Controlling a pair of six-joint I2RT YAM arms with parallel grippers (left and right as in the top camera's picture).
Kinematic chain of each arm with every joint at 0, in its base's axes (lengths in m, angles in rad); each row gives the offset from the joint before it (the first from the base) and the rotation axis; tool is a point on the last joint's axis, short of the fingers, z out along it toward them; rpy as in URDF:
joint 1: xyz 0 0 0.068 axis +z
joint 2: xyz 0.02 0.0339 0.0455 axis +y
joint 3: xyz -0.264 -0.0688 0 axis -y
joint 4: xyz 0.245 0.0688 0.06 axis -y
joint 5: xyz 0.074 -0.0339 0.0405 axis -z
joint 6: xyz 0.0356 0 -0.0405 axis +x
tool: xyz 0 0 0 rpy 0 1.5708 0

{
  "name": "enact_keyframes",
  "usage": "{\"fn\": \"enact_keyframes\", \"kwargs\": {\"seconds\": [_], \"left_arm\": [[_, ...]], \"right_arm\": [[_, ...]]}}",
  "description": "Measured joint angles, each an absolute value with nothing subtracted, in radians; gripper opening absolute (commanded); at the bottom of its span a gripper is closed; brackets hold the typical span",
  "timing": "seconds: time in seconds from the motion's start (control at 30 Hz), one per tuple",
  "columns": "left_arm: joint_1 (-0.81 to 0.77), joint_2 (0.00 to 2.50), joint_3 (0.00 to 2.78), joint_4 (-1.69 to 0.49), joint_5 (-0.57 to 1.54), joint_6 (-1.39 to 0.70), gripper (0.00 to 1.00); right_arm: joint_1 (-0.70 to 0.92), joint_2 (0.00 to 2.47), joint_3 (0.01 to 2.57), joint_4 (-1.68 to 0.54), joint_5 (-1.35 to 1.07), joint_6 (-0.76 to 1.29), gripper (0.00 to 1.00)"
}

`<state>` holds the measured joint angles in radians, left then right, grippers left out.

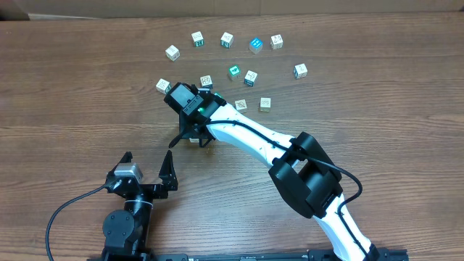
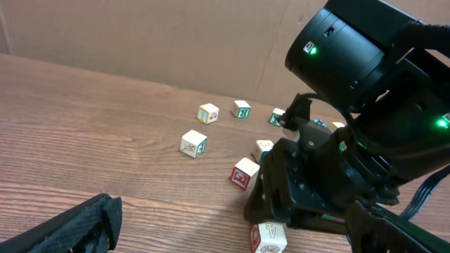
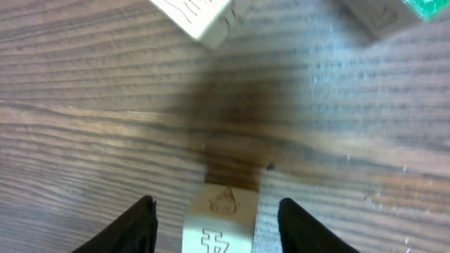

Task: Form a circle

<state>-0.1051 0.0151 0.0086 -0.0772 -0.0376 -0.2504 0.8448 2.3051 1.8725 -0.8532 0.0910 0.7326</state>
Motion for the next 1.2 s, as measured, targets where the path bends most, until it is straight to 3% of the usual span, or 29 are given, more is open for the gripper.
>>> {"fn": "enact_keyframes", "kwargs": {"seconds": [0.4,0.87,1.1,1.2], "left_arm": [[-0.105,0.015,0.009,-0.077,-0.038,-0.251,0.99],[-0.105,0.015,0.009,-0.077,-0.038,-0.25,1.0],[-0.105,0.015,0.009,-0.077,-0.038,-0.251,0.99],[-0.105,0.015,0.009,-0.077,-0.038,-0.25,1.0]], "right_arm": [[0.765,2.313,2.015,-0.947,0.165,0.657,0.61],[0.66,2.316,2.032,-0.855,0.174,0.51,0.67],[0.662,2.317,2.02,-0.827,0.172,0.397,0.66],[0.662,2.317,2.02,-0.828,0.172,0.364,0.6]]}}
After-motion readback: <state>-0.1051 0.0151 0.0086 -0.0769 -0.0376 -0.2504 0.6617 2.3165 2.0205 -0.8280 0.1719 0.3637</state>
